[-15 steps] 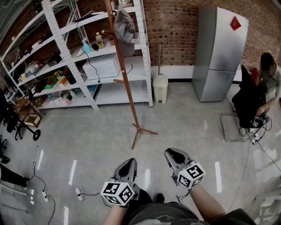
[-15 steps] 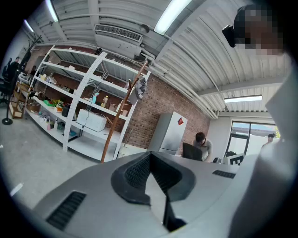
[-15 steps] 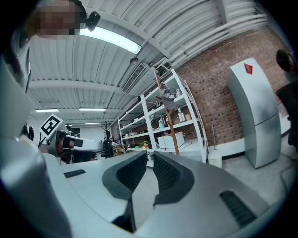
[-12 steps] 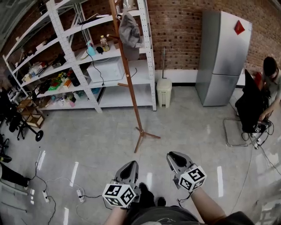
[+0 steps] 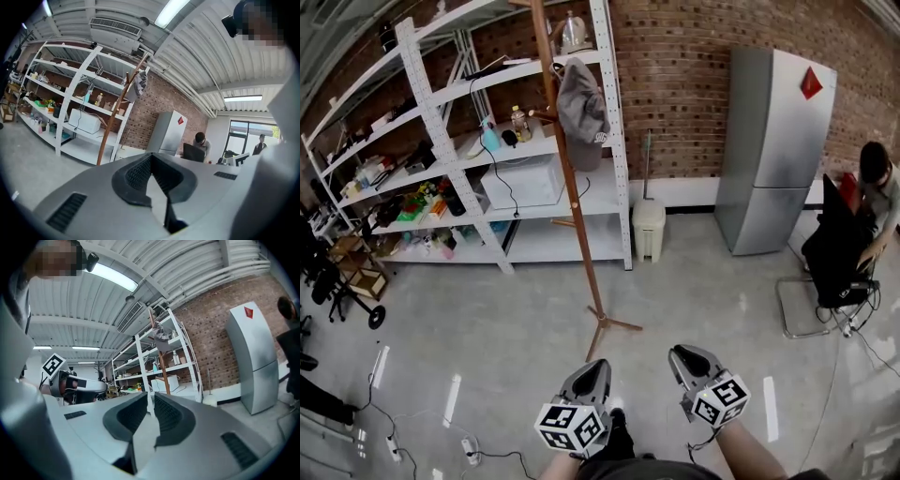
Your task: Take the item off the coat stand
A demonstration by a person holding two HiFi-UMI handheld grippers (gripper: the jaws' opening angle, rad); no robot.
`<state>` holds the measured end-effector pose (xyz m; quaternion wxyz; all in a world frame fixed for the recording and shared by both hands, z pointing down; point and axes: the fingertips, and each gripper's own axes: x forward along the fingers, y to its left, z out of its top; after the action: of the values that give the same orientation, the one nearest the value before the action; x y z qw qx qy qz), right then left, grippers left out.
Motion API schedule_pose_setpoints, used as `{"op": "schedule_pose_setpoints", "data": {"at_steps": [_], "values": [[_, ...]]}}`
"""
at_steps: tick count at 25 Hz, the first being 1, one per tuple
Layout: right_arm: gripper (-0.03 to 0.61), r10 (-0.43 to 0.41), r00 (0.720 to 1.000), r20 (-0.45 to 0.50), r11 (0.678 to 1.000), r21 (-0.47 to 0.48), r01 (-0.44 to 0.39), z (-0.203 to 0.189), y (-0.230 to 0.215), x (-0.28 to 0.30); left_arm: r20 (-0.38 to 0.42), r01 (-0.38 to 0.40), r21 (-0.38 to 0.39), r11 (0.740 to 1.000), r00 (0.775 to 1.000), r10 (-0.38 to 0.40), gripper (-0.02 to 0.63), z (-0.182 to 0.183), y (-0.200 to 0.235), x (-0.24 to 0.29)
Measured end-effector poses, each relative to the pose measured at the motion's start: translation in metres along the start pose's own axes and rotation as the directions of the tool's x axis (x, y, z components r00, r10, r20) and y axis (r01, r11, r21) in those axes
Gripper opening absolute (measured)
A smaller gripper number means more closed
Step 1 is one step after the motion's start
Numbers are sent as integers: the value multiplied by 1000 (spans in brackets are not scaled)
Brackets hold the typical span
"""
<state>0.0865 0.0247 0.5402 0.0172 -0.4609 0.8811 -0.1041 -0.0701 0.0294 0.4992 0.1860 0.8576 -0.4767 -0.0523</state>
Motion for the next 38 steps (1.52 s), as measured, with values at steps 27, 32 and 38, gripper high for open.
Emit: {"op": "schedule_pose_setpoints", "data": {"at_steps": [27, 32, 38], "values": [[52, 1, 999, 46, 999, -53, 1, 90, -63, 193, 30, 99, 65, 993, 994, -101, 8, 137, 101, 153], [52, 21, 998, 64, 999, -49, -18, 106, -66, 219, 54, 104, 135, 985, 992, -112, 8, 164, 112, 169], [52, 1, 997, 77, 999, -54, 3, 117, -76, 247, 91, 109, 148, 983, 988, -123, 8, 178, 134, 183]]}}
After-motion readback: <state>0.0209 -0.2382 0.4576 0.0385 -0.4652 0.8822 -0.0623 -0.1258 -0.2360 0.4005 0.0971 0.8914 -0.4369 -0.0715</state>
